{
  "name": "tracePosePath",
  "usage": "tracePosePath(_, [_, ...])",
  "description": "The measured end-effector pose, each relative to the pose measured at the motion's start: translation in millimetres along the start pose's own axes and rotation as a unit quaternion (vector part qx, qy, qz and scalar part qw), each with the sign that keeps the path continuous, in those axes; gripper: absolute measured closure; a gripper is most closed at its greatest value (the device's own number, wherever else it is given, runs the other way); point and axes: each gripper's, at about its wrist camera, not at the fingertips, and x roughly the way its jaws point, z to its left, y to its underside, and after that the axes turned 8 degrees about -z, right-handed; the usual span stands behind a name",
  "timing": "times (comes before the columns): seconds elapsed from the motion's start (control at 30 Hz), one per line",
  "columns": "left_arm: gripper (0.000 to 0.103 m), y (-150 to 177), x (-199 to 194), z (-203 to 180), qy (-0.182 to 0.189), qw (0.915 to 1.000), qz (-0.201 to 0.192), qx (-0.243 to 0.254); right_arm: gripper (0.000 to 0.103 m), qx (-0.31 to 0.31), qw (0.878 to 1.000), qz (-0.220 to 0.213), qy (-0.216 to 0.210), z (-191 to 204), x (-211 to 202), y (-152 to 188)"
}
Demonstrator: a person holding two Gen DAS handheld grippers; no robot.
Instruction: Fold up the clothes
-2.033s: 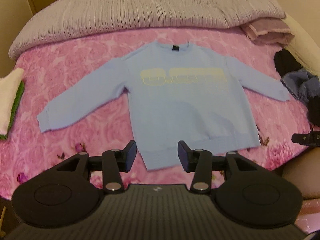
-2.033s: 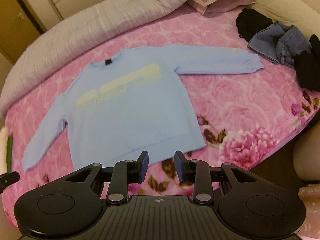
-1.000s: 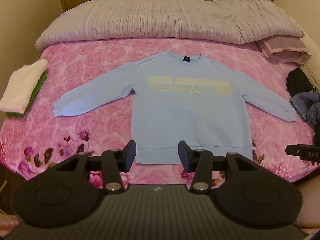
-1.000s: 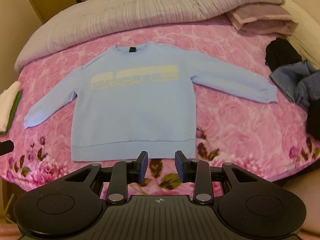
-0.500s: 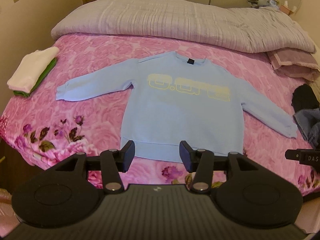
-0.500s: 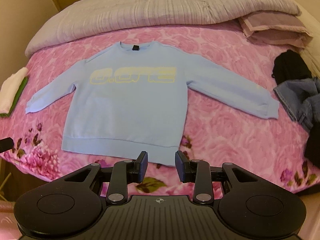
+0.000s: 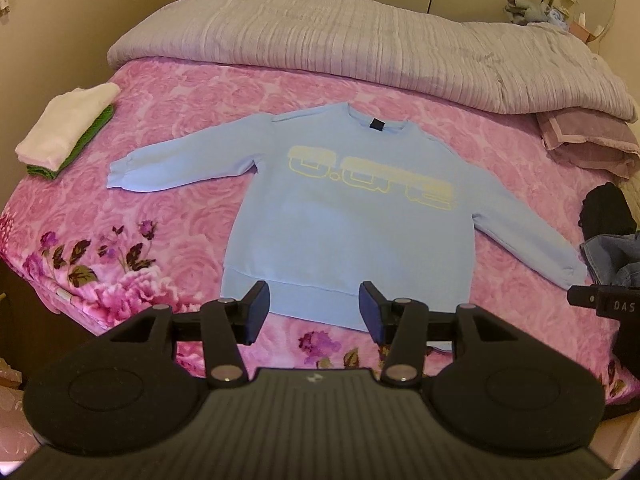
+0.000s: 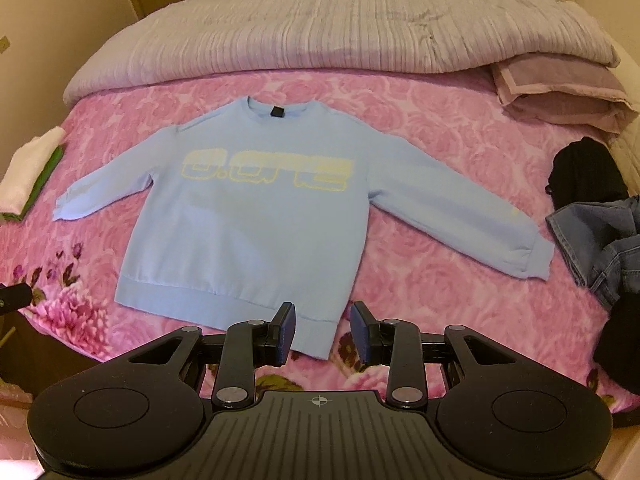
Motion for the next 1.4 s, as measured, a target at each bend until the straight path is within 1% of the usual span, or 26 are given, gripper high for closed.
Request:
tracePosePath(0.17, [0.058, -7.1, 15.7, -6.3, 0.010, 0.9999, 0.008, 0.008, 0.068, 0.009, 1.000, 0.002, 0.008, -4.4, 5.4, -4.4])
tracePosePath(0.3, [0.058, -15.3, 34.5, -4.8, 0.021, 0.9996, 0.017, 0.012, 0.068, 0.020, 1.000, 0.010, 0.014, -5.3, 17.2, -9.5])
tracePosePath(0.4, [0.058, -23.6, 53.4, 3.7, 0.034, 0.9991, 0.026, 0.002, 0.068, 0.032, 0.999, 0.015, 0.019, -5.7, 31.5, -17.0])
tracePosePath(0.5, [0.058, -36.4, 74.8, 24.7, 0.047, 0.9982, 0.030, -0.023, 0.068, 0.058, 0.998, 0.010, 0.018, -5.3, 46.7, -26.9])
tracePosePath(0.57, [0.058, -45.3, 88.5, 40.3, 0.053, 0.9974, 0.031, -0.038, 0.068, 0.078, 0.997, -0.006, 0.013, -6.4, 54.0, -35.9])
tracePosePath(0.73, [0.058, -67.4, 134.4, 95.6, 0.057, 0.9940, 0.033, -0.088, 0.068, 0.131, 0.990, -0.053, 0.016, -5.7, 81.3, -69.0])
tracePosePath(0.8, [0.058, -71.2, 158.1, 122.5, 0.057, 0.9904, 0.037, -0.121, 0.068, 0.148, 0.988, -0.048, 0.014, 0.1, 102.5, -79.2])
tracePosePath(0.87, [0.058, -73.4, 184.7, 151.9, 0.055, 0.9849, 0.048, -0.157, 0.068, 0.165, 0.985, -0.042, 0.012, 6.2, 123.6, -89.1])
tracePosePath(0.9, [0.058, -71.3, 199.1, 167.2, 0.054, 0.9805, 0.055, -0.181, 0.068, 0.173, 0.984, -0.036, 0.016, 10.9, 134.1, -90.0])
tracePosePath(0.97, [0.058, -66.2, 227.2, 196.7, 0.050, 0.9698, 0.071, -0.228, 0.068, 0.189, 0.982, -0.023, 0.024, 20.5, 155.3, -92.1])
tracePosePath(1.03, [0.058, -58.5, 259.2, 230.1, 0.039, 0.9562, 0.089, -0.276, 0.068, 0.194, 0.980, -0.008, 0.031, 29.5, 176.3, -94.4])
tracePosePath(1.07, [0.058, -55.1, 274.3, 244.2, 0.032, 0.9521, 0.095, -0.289, 0.068, 0.194, 0.980, 0.000, 0.035, 34.3, 186.3, -94.6])
tracePosePath(1.13, [0.058, -50.5, 300.6, 270.0, 0.017, 0.9472, 0.104, -0.303, 0.068, 0.185, 0.982, 0.012, 0.042, 43.2, 206.2, -95.6])
tracePosePath(1.23, [0.058, -46.1, 332.1, 305.4, -0.001, 0.9412, 0.092, -0.325, 0.068, 0.164, 0.984, 0.030, 0.060, 54.5, 238.3, -94.6])
tracePosePath(1.3, [0.058, -42.9, 348.2, 329.0, -0.013, 0.9331, 0.076, -0.351, 0.068, 0.159, 0.984, 0.038, 0.066, 59.9, 255.9, -91.0])
tracePosePath(1.33, [0.058, -40.0, 354.8, 341.0, -0.020, 0.9256, 0.065, -0.372, 0.068, 0.160, 0.984, 0.042, 0.068, 61.8, 264.4, -89.6])
tracePosePath(1.4, [0.058, -32.0, 365.1, 362.8, -0.031, 0.9065, 0.045, -0.419, 0.068, 0.160, 0.983, 0.051, 0.070, 64.4, 279.7, -86.9])
